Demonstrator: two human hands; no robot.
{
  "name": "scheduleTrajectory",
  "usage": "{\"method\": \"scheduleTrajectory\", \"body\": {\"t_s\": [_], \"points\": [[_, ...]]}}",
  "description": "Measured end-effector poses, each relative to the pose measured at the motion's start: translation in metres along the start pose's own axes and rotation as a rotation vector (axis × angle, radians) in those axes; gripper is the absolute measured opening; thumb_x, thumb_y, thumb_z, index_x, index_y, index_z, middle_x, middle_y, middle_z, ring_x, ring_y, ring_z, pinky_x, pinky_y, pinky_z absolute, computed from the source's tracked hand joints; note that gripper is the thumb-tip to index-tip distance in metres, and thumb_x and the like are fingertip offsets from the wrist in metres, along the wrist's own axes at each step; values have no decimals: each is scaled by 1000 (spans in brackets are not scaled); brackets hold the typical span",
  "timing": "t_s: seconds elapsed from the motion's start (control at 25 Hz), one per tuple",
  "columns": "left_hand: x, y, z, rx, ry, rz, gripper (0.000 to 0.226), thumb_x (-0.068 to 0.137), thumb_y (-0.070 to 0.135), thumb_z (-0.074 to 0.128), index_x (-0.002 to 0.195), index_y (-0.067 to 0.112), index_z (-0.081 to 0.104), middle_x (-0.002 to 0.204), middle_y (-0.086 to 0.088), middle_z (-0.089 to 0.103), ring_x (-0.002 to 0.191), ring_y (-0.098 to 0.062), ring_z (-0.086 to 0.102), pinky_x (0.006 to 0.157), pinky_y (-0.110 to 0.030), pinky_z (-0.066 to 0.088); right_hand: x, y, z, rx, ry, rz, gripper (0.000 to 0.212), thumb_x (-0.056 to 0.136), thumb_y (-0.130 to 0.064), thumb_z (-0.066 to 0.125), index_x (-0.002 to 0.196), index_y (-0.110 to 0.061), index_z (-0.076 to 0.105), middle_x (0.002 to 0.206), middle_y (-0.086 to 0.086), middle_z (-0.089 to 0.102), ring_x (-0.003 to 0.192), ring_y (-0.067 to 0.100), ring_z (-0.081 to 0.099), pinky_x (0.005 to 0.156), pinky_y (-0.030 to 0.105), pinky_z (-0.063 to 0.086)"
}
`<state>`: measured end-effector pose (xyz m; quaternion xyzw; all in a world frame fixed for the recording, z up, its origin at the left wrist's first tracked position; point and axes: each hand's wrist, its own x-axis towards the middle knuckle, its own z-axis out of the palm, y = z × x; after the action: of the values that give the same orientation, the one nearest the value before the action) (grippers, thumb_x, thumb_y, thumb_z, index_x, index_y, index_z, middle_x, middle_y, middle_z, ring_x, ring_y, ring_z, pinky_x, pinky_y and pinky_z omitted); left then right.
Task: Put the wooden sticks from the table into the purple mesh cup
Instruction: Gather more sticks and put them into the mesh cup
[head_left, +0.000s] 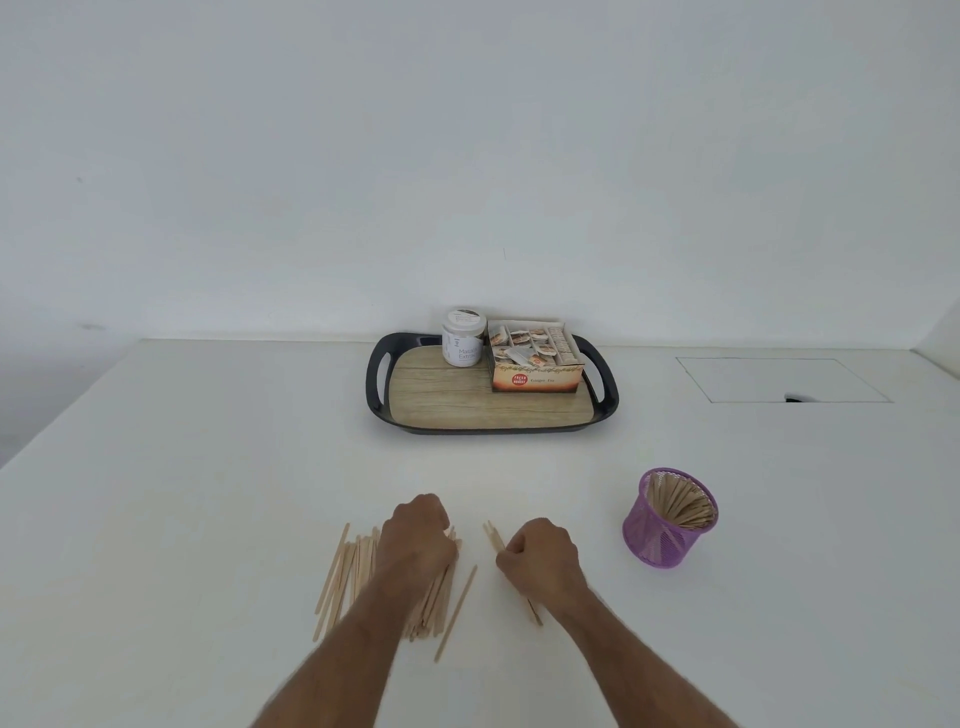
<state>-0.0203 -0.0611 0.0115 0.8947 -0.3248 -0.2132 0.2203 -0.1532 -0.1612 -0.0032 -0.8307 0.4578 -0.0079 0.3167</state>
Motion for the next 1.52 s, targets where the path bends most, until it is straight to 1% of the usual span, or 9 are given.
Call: {"method": "scheduleTrajectory", "body": {"t_s": [0.08, 0.2, 0.28, 0.48, 0.64, 0.84, 1.04, 1.32, 1.52], "points": [[2, 4, -3, -41, 10, 2, 31, 77, 8, 75, 106, 18, 70, 101, 2, 70, 84, -16, 63, 71, -23, 47, 0, 6, -6, 108, 2, 19, 29, 70, -13, 53, 46, -17, 39, 45, -5, 35, 40, 12, 33, 45, 22, 32], [5, 21, -8, -116, 21, 49, 10, 77, 15, 81, 81, 20, 74, 84, 3, 72, 72, -13, 65, 75, -32, 60, 0, 16, -26, 340, 0, 72, 18, 78, -13, 57, 62, -11, 65, 56, -7, 64, 45, 4, 51, 47, 20, 42], [7, 37, -9, -204, 21, 91, 3, 78, 13, 81, 78, 15, 78, 78, 7, 73, 67, -9, 68, 76, -31, 62, -1, 21, -46, 455, 12, 80, 13, 83, -14, 60, 74, -11, 69, 67, -4, 74, 60, 6, 63, 57, 25, 49], [4, 86, -5, -441, -55, 179, 7, 81, 13, 83, 81, 20, 80, 76, 8, 75, 67, -8, 72, 72, -30, 63, -11, 36, -96, 640, 201, 23, 16, 84, -2, 64, 86, -17, 69, 75, -2, 77, 79, 15, 71, 67, 32, 54], [3, 123, 3, -640, -49, 283, 15, 83, 10, 80, 80, 24, 79, 72, 11, 76, 64, 0, 70, 67, -15, 55, -17, 51, -133, 736, 394, -31, 18, 88, -3, 63, 91, -18, 72, 76, -3, 77, 74, 9, 72, 67, 29, 55], [4, 172, 18, -1038, -32, 319, 25, 87, 0, 75, 85, 25, 78, 69, 10, 75, 65, -2, 67, 68, -20, 58, -20, 72, -171, 622, 635, -58, 21, 89, -10, 66, 87, -30, 70, 81, -9, 76, 80, 9, 73, 81, 35, 58], [3, 206, 45, -1336, -62, 347, 27, 90, -7, 68, 102, 16, 77, 78, 7, 75, 72, -10, 67, 75, -26, 61, -18, 89, -172, 425, 695, -42, 10, 87, -10, 68, 92, -17, 72, 81, -8, 74, 80, 18, 73, 83, 38, 56], [0, 221, 82, -1124, -78, 310, 26, 87, 1, 72, 86, 27, 74, 85, 2, 76, 83, -13, 73, 78, -28, 60, -17, 100, -167, 288, 615, 29, 11, 85, -9, 65, 87, -18, 71, 76, -5, 72, 78, 18, 69, 73, 32, 53], [0, 214, 93, -890, -168, 378, 22, 92, 9, 70, 112, 17, 78, 104, 6, 78, 97, -2, 71, 93, -19, 55, -15, 106, -165, 259, 551, 89, 9, 86, -17, 66, 89, -16, 74, 82, -3, 74, 83, 19, 69, 78, 32, 54]]}}
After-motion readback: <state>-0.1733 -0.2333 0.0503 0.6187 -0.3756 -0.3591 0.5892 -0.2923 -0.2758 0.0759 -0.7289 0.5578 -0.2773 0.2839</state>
